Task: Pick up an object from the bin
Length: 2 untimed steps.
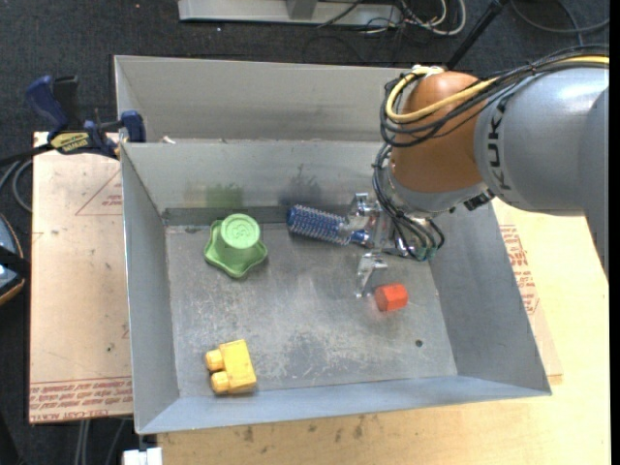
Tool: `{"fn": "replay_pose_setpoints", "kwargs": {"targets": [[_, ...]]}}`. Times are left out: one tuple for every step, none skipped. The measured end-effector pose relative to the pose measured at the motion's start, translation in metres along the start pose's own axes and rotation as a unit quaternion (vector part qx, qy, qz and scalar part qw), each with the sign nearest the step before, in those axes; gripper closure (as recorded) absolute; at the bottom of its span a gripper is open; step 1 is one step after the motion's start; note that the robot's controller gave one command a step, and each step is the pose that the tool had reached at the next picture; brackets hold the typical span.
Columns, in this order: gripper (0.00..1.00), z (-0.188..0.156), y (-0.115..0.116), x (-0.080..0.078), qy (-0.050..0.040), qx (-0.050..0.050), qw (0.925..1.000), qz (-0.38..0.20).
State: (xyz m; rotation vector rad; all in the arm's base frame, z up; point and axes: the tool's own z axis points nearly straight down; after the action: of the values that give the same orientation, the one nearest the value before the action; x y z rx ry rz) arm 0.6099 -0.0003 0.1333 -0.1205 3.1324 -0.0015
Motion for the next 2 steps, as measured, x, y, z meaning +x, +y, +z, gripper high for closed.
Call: {"fn": "replay_pose_setpoints", "kwargs": {"targets": [[0.00,0.012,-0.099,-0.037,0.0013,0.000,0.9807,-0.195],[0.00,0.060,-0.111,-0.031,0.0006,-0.003,0.9906,-0.137]]}}
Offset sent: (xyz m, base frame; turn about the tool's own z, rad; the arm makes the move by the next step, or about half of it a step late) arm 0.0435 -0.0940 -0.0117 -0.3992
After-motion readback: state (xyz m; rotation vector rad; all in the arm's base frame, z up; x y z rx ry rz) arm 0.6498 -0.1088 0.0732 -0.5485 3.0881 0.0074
